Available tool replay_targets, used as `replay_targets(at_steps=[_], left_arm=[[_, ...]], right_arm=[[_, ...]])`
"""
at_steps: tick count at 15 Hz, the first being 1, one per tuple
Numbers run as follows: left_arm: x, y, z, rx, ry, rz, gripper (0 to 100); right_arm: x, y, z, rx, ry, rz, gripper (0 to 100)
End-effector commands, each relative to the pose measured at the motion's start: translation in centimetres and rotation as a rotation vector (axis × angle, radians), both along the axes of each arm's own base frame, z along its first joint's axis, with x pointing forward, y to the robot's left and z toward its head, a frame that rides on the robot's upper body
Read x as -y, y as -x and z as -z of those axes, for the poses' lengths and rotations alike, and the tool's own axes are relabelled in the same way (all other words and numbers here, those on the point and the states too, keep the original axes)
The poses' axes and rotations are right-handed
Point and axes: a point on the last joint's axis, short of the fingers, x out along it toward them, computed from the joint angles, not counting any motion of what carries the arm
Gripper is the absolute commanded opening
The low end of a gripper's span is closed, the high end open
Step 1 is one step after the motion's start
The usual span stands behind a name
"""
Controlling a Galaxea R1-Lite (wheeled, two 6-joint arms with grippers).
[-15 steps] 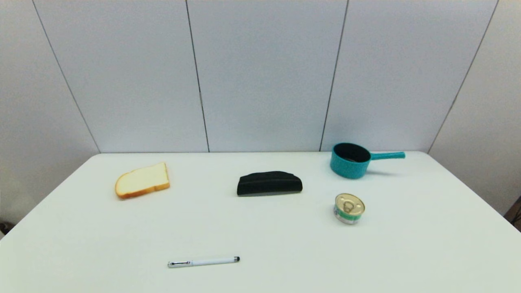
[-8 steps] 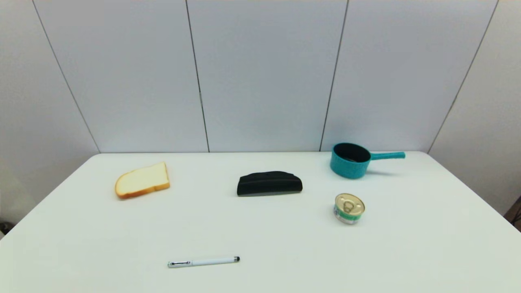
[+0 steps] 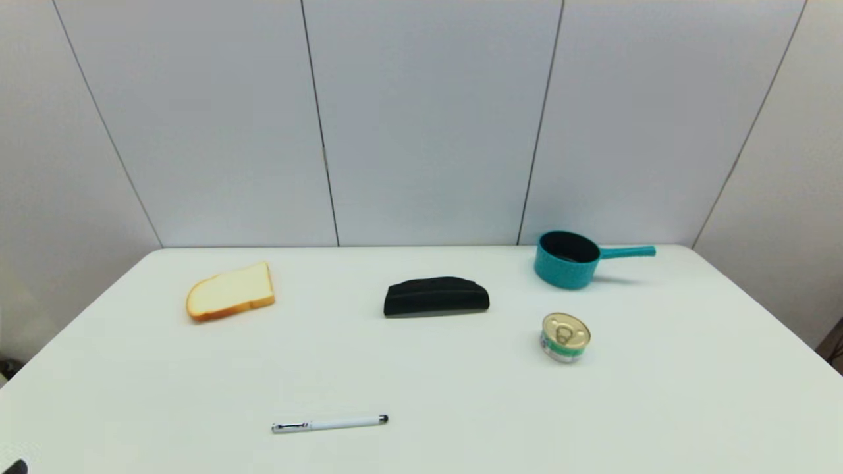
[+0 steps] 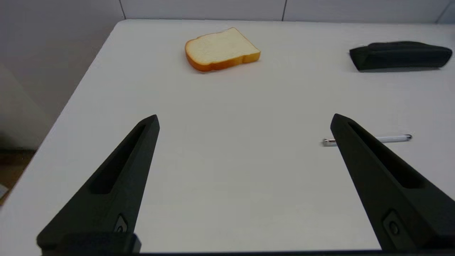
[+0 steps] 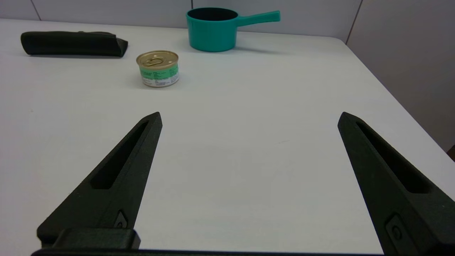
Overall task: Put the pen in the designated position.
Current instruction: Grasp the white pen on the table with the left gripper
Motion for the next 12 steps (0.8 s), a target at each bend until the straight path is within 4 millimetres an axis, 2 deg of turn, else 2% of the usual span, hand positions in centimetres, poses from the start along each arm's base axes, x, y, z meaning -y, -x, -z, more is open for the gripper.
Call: replay_targets(at_steps=[1,3,6,10,12], left_arm=[[1.2,-8.6,-8.5,-0.398,-0.172,0.166,100],[2.2,-11.9,-9.1,-0.497,-0.255,0.248,100],[4.3,-16.8,-8.4,-0.590,-0.426,0.432,100],[7.2,-21.0,-6.9,-0.654,-0.597,0.715,100],[7.7,-22.3,-6.8,-0.696,-0.669,0.819,100]], right_arm=[[0.0,0.0,0.0,-0.001,0.001,0.000,100],[0.0,0.0,0.0,-0.001,0.001,0.000,100],[0.0,0.0,0.0,-0.001,0.001,0.000,100],[0.0,0.0,0.0,-0.001,0.001,0.000,100],[0.0,0.0,0.0,-0.001,0.001,0.000,100]])
